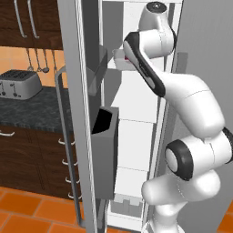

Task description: Take the meat container that has the fish and place it on the second highest rack of the freezer. Then take the vegetable container that has the lemon wedge and tomato and place it on the highest rack of the freezer.

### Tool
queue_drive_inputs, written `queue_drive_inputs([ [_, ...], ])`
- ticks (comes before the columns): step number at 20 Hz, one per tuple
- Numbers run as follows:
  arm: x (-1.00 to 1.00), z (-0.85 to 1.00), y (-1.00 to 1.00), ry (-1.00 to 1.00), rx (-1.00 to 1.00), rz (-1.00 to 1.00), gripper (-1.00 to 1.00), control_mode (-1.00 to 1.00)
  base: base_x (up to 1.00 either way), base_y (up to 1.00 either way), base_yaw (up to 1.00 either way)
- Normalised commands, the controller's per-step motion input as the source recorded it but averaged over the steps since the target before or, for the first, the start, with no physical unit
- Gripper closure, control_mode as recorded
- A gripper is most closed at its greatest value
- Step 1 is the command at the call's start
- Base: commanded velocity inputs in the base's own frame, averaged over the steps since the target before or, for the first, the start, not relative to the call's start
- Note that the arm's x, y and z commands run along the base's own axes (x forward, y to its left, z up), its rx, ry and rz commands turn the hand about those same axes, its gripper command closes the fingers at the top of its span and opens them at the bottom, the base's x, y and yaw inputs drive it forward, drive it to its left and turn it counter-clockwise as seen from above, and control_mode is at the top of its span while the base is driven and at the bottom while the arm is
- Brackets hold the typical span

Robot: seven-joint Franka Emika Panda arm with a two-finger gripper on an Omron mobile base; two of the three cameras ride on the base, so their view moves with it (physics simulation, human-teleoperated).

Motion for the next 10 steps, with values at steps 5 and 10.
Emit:
queue_drive_inputs([
  [5, -1.00, -0.33, -0.03, -0.18, -0.01, 0.23, -1.00, -1.00, 0.00, 0.00, 0.00],
  [10, -1.00, -0.64, -0.35, -0.19, 0.00, 0.33, -1.00, -1.00, 0.00, 0.00, 0.00],
])
